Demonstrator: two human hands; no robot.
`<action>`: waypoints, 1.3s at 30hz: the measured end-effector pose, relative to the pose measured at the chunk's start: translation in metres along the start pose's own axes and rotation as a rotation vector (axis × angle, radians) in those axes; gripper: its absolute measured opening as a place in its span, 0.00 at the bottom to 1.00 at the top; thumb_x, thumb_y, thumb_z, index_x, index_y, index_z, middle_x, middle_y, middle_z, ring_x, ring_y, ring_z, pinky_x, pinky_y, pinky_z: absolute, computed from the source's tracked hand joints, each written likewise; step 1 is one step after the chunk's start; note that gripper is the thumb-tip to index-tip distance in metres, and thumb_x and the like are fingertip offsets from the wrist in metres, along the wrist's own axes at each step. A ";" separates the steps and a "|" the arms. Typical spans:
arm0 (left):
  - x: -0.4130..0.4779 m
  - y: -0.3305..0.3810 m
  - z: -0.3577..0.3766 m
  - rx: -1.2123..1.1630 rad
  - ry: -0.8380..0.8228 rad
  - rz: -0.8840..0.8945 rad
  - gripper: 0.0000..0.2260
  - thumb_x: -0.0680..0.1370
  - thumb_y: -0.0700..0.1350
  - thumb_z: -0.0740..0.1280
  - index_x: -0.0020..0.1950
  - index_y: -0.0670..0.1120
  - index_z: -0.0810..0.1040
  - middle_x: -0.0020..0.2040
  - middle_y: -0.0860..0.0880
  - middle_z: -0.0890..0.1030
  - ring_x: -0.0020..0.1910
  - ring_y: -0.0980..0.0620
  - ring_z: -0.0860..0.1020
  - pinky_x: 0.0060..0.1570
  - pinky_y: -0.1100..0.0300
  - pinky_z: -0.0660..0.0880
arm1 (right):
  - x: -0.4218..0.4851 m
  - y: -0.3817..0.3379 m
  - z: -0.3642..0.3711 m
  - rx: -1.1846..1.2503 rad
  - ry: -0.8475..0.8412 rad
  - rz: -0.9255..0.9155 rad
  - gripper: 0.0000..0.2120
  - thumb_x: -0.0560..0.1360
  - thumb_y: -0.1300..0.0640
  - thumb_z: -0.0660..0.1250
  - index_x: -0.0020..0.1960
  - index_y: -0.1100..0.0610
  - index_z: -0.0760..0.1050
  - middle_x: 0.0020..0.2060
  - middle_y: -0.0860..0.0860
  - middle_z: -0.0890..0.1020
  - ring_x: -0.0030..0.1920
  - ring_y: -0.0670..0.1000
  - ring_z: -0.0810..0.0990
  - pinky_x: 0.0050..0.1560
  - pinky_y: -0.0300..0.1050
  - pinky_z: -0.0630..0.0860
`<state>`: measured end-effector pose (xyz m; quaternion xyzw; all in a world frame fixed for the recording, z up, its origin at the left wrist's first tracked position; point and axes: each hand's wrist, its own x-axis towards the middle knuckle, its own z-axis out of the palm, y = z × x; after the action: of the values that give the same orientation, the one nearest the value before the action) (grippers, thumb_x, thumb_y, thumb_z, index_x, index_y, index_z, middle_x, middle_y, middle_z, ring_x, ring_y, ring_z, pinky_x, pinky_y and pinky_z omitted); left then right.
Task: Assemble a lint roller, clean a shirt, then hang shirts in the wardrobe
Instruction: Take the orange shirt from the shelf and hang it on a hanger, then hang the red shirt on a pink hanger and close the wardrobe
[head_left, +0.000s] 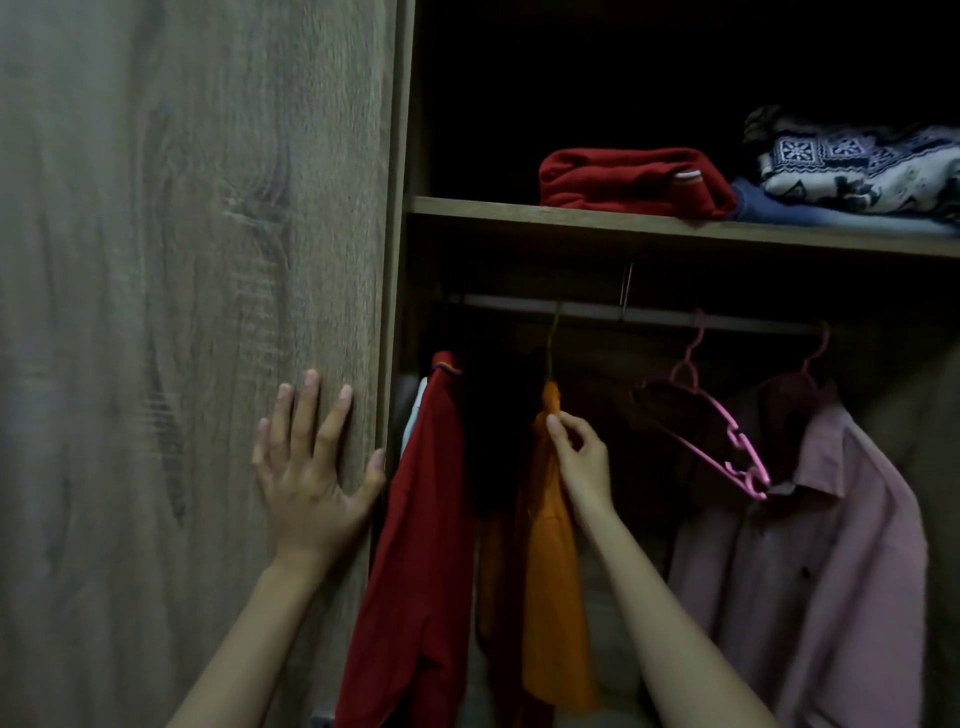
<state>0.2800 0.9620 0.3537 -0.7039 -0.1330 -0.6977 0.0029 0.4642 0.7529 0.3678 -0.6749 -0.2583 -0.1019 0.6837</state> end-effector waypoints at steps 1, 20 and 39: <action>0.000 0.000 0.000 -0.001 -0.001 -0.001 0.29 0.74 0.57 0.60 0.75 0.51 0.62 0.76 0.44 0.63 0.76 0.44 0.59 0.72 0.46 0.53 | -0.005 0.003 0.002 -0.002 0.017 -0.020 0.20 0.76 0.45 0.64 0.65 0.52 0.74 0.62 0.50 0.75 0.60 0.46 0.75 0.53 0.33 0.71; 0.000 0.002 -0.007 -0.027 -0.081 -0.022 0.30 0.75 0.58 0.59 0.75 0.50 0.61 0.77 0.46 0.60 0.78 0.49 0.52 0.72 0.42 0.54 | -0.035 -0.002 0.005 0.104 -0.150 -0.047 0.31 0.77 0.52 0.66 0.76 0.50 0.57 0.73 0.50 0.65 0.72 0.46 0.64 0.67 0.38 0.65; 0.156 0.147 -0.013 -0.723 -0.073 -0.018 0.22 0.80 0.53 0.57 0.72 0.48 0.66 0.72 0.50 0.70 0.64 0.59 0.73 0.65 0.42 0.70 | 0.014 -0.214 -0.094 -0.008 0.238 -0.614 0.12 0.81 0.52 0.58 0.61 0.51 0.75 0.57 0.48 0.80 0.57 0.47 0.79 0.56 0.43 0.76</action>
<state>0.2936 0.8467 0.5343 -0.6828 0.1161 -0.6740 -0.2569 0.3920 0.6496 0.5652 -0.5515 -0.3676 -0.3826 0.6437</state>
